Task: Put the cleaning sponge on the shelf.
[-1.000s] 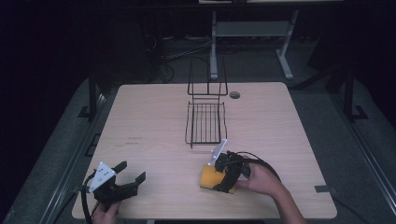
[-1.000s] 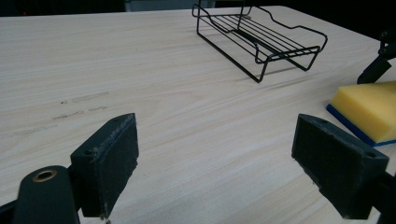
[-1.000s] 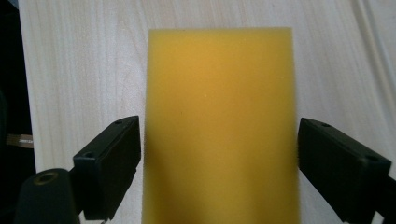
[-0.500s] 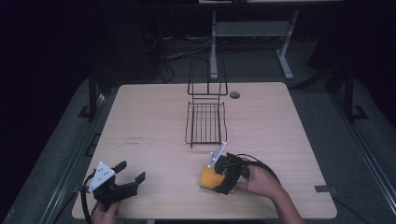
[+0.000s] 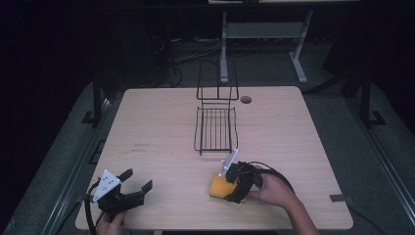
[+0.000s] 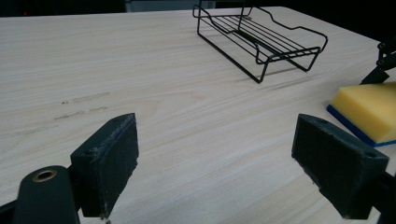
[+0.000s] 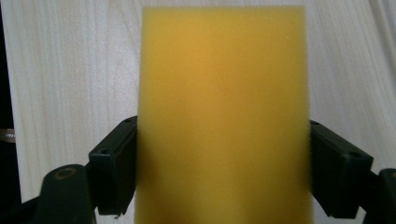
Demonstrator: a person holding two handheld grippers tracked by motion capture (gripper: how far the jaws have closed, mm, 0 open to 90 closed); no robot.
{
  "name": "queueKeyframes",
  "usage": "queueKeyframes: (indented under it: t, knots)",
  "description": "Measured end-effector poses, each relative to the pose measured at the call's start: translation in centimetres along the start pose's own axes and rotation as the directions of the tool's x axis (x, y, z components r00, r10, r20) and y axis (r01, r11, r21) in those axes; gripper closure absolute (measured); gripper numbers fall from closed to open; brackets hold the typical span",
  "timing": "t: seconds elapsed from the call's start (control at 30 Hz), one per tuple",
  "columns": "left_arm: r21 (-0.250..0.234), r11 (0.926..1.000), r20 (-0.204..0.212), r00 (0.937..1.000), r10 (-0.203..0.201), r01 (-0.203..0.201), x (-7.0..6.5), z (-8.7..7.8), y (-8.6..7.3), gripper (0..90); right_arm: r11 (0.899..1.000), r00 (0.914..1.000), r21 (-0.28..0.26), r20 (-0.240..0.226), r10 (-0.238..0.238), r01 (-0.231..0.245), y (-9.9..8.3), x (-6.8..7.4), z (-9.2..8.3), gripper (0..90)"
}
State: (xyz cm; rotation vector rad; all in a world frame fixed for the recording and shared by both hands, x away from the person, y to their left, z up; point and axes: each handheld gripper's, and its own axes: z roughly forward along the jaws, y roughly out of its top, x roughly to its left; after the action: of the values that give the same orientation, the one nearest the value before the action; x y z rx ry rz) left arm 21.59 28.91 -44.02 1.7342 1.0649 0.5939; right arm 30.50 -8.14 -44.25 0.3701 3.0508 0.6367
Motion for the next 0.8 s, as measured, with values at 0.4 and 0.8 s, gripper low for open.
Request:
queueKeyframes:
  t: [0.4, 0.8]
  knots:
    - [0.001, 1.0, 0.0, 1.0, -0.001, 0.001, 0.0, 0.0, 0.0, 14.0, 0.999, 0.9998, -0.037, -0.015, -0.016, 0.015, 0.2, -0.4, -1.4, 21.8]
    - [-0.004, 1.0, -0.001, 1.0, -0.009, 0.009, 0.1, 0.0, 0.0, 14.0, 0.998, 0.9986, -0.05, -0.037, -0.039, 0.037, 1.1, -1.0, -2.3, 21.8]
